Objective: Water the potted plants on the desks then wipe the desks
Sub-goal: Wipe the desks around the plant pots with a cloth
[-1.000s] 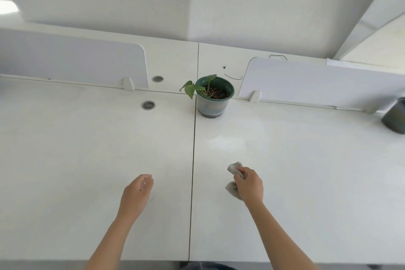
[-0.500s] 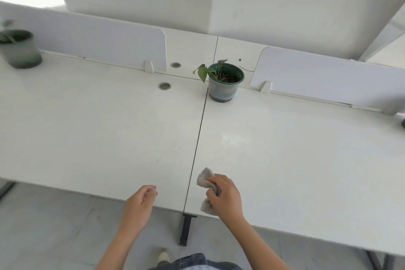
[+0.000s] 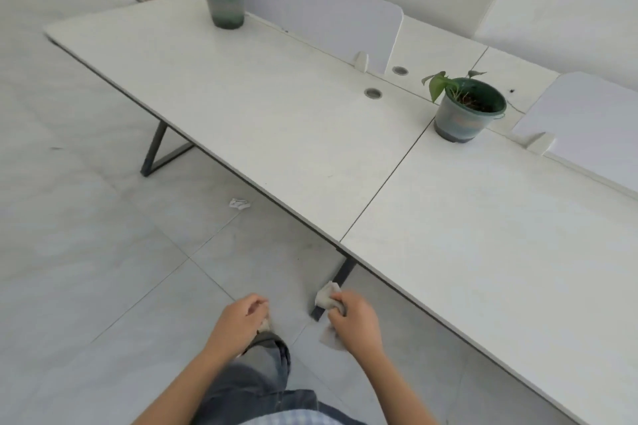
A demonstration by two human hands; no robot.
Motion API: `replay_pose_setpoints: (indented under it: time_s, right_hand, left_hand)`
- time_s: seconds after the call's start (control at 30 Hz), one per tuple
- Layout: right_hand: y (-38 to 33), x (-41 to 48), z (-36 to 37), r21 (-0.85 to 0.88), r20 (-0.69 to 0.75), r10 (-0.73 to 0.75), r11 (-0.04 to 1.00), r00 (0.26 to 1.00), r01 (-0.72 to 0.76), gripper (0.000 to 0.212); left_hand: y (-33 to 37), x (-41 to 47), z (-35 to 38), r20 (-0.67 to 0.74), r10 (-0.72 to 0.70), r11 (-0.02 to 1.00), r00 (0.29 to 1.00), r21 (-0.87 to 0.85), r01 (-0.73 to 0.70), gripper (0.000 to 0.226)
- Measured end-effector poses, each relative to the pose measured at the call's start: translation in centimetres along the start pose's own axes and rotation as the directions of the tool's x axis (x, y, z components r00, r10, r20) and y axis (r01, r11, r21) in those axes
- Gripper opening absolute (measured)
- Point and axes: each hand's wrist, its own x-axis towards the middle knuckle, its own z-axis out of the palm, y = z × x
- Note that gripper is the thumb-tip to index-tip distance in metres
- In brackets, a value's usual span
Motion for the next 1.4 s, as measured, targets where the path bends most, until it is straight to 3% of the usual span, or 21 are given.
replay_pose_setpoints:
  time_s: [0.13,0.27,0.37,0.57,0.73,0.87,1.1,1.23,1.4]
  right_hand:
    - [-3.3,1.0,1.9,-0.049,0.010,-0.090,0.995,0.996,0.091,0.042]
    - [-7.0,3.1,4.6,-0.114,0.031,-0.112,0.987,0.993,0.114,0.019]
    - [-11.2,5.7,7.5,-0.128,0.016,-0.117,0.985,0.993,0.118,0.016]
    - [-21.8,10.3,14.8,-0.128,0.052,-0.258,0.956,0.965,0.263,0.015]
    - [-26.2,12.7,18.6,-0.185,0.108,-0.308,0.928,0.945,0.323,0.026]
    - [-28.4,16.8,20.0,-0.211,0.158,-0.288,0.925,0.944,0.317,0.021]
    - [-38.0,30.0,20.5,-0.154,0.159,-0.328,0.923,0.931,0.352,0.017]
    - [-44.3,36.4,20.9,-0.094,0.132,-0.393,0.909,0.910,0.406,0.017]
    - [-48.3,40.8,23.4,-0.112,0.229,-0.422,0.884,0.877,0.454,0.017]
  left_hand:
    - [-0.7,-0.7,-3.6,-0.138,-0.005,0.994,0.990,-0.110,-0.010,0.022]
    - [-2.1,0.6,-8.1,-0.151,-0.014,0.989,0.988,-0.144,-0.008,0.022]
    - [-3.5,2.2,-13.8,-0.195,-0.009,0.990,0.981,-0.140,-0.019,0.020]
    - [-7.7,4.4,-25.7,-0.423,-0.091,0.968,0.901,-0.252,-0.020,0.015]
    - [-12.0,6.4,-29.2,-0.364,-0.225,0.948,0.904,-0.297,0.116,0.019]
    - [-12.6,10.4,-31.9,-0.307,-0.263,0.942,0.915,-0.289,0.173,0.023]
    - [-9.7,21.5,-40.7,-0.358,-0.227,0.961,0.906,-0.232,0.149,0.020]
    - [-7.4,26.2,-45.9,-0.449,-0.208,0.952,0.869,-0.298,0.073,0.014]
    - [-8.1,30.6,-49.6,-0.404,-0.256,0.929,0.878,-0.353,0.109,0.023]
